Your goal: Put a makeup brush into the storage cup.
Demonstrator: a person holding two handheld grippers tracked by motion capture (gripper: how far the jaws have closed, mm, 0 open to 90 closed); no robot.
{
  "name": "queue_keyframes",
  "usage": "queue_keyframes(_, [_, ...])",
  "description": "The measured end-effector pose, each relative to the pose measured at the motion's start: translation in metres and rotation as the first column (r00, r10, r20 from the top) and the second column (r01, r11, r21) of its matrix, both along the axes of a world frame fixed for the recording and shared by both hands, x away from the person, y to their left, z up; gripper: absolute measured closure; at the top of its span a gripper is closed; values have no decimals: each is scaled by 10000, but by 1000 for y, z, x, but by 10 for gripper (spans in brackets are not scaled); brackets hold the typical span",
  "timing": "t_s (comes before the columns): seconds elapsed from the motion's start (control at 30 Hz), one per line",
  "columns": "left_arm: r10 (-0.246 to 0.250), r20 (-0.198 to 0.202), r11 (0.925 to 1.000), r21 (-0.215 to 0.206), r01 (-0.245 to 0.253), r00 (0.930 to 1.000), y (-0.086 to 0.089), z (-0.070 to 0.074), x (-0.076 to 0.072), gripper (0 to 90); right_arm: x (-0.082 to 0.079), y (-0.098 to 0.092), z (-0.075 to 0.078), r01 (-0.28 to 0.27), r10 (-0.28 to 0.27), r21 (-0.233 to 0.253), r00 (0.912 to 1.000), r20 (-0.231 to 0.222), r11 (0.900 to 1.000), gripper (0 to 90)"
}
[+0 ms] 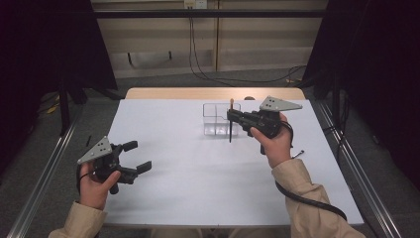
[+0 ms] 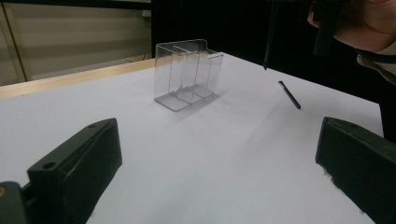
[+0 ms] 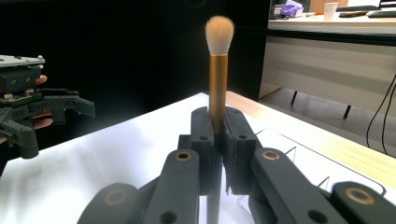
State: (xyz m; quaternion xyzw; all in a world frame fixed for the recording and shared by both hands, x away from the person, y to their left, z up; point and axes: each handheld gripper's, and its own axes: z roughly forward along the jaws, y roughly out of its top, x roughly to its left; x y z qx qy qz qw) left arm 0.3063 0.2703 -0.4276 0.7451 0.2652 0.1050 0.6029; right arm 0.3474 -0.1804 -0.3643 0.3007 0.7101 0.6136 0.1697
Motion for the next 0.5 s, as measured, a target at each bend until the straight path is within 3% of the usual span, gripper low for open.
queue_keyframes(0.5, [-27, -93, 10000, -6, 27, 10000, 3, -4, -2, 3, 16, 3, 5, 206, -207, 42, 9997, 131, 9998, 839])
